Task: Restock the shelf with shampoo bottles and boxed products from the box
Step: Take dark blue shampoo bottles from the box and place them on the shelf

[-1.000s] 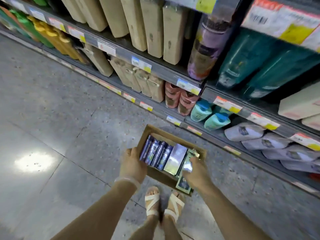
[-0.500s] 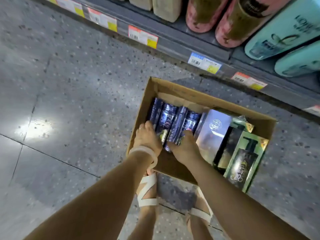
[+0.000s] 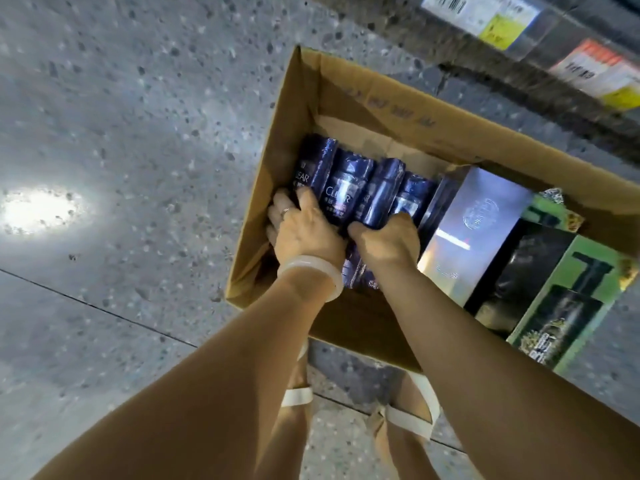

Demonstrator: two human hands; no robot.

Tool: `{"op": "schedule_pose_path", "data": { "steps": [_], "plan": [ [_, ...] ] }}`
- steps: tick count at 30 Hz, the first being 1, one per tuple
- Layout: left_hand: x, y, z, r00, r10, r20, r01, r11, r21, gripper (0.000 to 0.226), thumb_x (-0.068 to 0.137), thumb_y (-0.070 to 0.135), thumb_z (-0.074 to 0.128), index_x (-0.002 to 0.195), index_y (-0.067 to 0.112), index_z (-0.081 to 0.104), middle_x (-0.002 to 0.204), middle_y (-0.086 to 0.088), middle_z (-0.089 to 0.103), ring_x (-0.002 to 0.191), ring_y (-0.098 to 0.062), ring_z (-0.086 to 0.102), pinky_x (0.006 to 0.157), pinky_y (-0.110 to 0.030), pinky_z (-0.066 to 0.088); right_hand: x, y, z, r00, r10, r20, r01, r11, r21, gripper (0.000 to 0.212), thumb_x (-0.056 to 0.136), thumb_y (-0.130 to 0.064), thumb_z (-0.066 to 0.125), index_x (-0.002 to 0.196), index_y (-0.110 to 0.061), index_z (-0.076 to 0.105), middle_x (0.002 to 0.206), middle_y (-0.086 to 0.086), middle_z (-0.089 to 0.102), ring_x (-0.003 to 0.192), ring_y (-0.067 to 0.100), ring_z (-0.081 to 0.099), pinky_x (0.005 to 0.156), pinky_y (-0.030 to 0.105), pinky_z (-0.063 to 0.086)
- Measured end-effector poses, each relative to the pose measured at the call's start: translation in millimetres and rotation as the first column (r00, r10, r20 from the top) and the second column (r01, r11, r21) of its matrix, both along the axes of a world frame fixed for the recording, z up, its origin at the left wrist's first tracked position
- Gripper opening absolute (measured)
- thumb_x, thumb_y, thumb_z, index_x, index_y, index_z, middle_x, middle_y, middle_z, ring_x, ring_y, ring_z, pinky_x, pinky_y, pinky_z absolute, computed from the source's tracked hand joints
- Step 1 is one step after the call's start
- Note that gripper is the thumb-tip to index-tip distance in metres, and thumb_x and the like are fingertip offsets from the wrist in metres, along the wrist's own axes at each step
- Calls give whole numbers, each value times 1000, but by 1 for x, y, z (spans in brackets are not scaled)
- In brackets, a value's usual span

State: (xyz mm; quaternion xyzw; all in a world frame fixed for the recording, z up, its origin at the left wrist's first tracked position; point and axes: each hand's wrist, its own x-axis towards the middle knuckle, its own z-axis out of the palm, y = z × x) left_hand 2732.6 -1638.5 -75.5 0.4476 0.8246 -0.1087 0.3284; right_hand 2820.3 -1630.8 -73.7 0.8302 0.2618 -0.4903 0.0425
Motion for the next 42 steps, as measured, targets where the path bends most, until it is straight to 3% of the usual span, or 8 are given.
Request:
{"op": "schedule_pose_path", "data": {
  "steps": [4,8,14,22,25,31,35,42],
  "plan": [
    [-10,0,-1,991,32,130,-42,996,73,44,89,10,42,132,9,34,132,-20,39,119,-38,38,98,-43,32,4,-9,6,998,-45,-42,48,997,60,59,80,-28,69,126,-4,41,121,12,54,105,31,57,72,24,40],
    [-10,3,-4,996,12,92,-13,1000,5,65,87,16,54,142,9,20,137,-18,34,125,-34,34,103,-41,31,5,-15,9,997,-71,-33,74,994,80,55,81,-30,67,122,-10,37,101,1,46,64,6,44,45,13,28],
    [-3,-3,-8,998,25,61,-22,998,-55,43,86,12,51,125,9,32,137,-17,33,125,-33,34,102,-42,32,9,-10,1,988,-138,-74,140,990,28,73,81,-27,66,142,-12,30,143,10,43,124,30,48,83,26,42],
    [-16,3,-3,967,167,191,-150,984,-100,63,79,25,66,127,3,30,127,-18,43,120,-36,43,97,-41,37,14,-6,2,927,-314,-207,328,944,35,46,80,-20,60,123,-12,47,105,6,62,87,23,61,75,33,51],
    [-11,-2,5,946,221,236,-202,974,-103,62,77,30,69,125,6,38,131,-16,39,118,-34,44,97,-38,38,16,-4,5,896,-350,-273,363,932,-4,42,79,-14,58,118,-15,45,101,6,62,91,26,62,88,46,52],
    [-8,-9,24,872,210,441,-200,977,-70,55,77,25,71,119,17,35,107,0,57,99,-22,58,81,-31,45,23,-4,18,832,-366,-418,398,917,-11,38,76,-6,54,112,-16,46,94,5,60,89,25,61,69,34,50],
    [-16,-7,44,851,210,482,-230,973,-17,55,76,25,71,116,25,33,91,14,52,82,-10,53,66,-17,40,30,1,33,788,-365,-496,419,908,-1,44,70,-10,63,112,-18,51,105,11,65,94,28,64,82,42,52],
    [-24,5,95,844,213,493,-239,971,-10,63,69,22,78,113,26,33,89,14,54,85,-14,55,83,-28,45,47,20,88,915,-142,-379,244,941,236,65,56,-16,88,105,-17,45,96,-2,63,86,17,64,78,35,52]
  ]
}}
